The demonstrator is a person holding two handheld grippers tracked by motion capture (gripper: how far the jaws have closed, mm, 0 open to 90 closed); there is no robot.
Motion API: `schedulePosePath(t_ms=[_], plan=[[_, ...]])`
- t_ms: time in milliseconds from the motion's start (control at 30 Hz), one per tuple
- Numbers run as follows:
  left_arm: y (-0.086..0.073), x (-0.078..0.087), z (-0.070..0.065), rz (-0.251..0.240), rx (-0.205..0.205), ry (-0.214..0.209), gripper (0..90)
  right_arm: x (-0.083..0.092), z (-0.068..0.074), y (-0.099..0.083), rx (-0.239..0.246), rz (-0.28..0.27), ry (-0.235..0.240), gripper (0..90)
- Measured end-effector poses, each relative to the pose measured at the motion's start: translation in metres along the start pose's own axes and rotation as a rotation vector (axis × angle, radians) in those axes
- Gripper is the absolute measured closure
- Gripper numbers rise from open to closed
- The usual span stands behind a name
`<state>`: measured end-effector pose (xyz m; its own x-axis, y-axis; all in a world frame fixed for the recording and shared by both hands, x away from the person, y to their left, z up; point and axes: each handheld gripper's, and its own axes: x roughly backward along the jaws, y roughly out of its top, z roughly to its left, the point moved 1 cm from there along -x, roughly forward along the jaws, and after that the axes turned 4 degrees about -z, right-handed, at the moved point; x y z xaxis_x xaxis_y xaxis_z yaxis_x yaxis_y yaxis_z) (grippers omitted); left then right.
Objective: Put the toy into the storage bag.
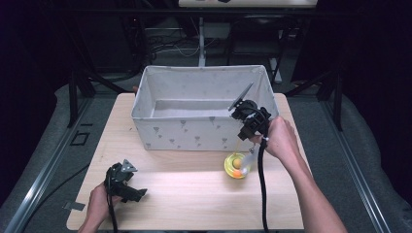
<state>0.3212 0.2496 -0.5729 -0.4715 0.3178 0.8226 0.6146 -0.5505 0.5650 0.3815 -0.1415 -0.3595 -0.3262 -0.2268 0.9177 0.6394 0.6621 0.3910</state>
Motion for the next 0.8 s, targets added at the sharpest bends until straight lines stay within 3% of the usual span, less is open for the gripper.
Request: schedulePosePath(t_ms=[467,800], plan=[[0.000,0.000,-0.001,-0.002,-0.003,-0.002,0.1,0.024,0.005,0.011,0.041,-0.008,-0.021,87.9],[0.000,-0.001,-0.001,0.004,-0.007,0.002,0.1,0.041,0.010,0.018,0.069,-0.027,-0.006,88.0]])
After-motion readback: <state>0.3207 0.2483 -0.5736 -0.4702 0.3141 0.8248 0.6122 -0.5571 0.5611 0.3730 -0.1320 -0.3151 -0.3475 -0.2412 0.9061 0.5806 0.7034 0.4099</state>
